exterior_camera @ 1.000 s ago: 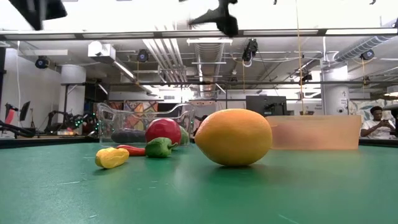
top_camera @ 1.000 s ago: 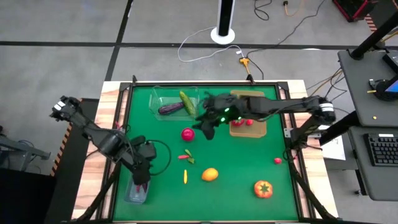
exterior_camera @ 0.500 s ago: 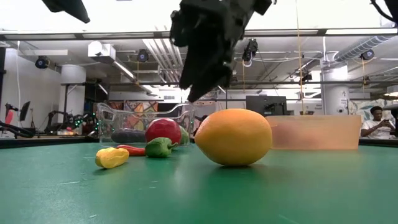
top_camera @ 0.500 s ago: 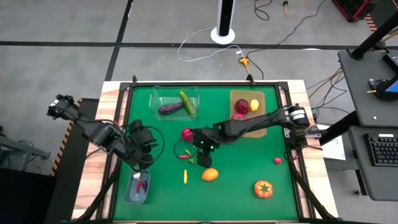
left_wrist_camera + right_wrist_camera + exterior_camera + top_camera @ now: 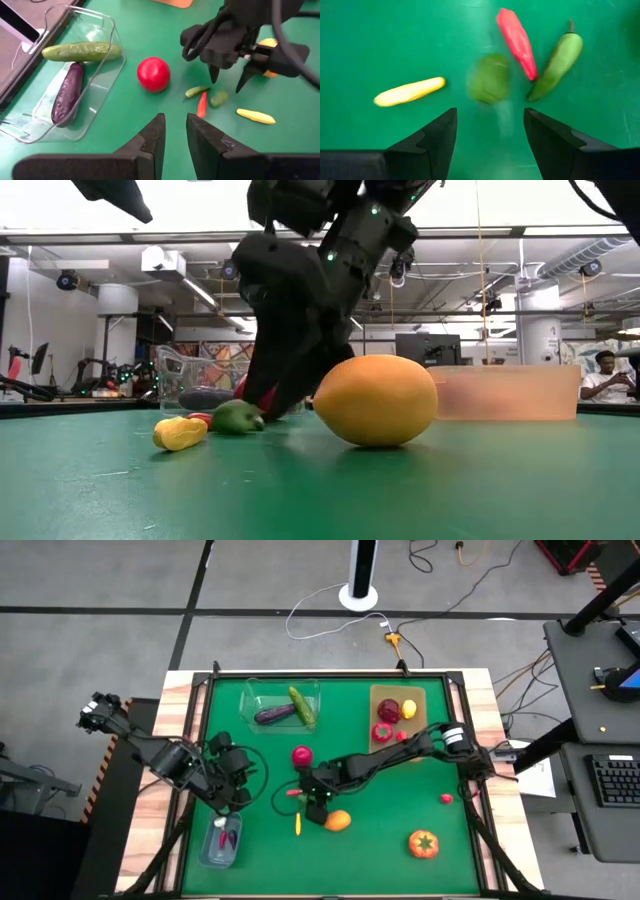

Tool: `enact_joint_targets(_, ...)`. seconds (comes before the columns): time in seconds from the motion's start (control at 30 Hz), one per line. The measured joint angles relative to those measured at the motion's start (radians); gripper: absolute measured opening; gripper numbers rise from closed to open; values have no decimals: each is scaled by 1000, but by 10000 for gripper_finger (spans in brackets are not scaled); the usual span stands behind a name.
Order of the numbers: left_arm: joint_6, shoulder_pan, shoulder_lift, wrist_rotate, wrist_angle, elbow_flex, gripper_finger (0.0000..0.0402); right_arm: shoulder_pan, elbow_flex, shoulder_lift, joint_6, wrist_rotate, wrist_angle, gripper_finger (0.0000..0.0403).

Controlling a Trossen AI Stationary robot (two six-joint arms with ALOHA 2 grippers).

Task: Sort produce into baskets
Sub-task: Put the green bell pepper into the blue bin

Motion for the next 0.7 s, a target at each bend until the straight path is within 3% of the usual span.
enact_joint_targets(0.5,9,0,9,0,7,0,61,-1,14,7,32,41,11,219)
enact_joint_targets(0.7,22,0,24,1,9,0,61,9,13,0,67,39,114,219)
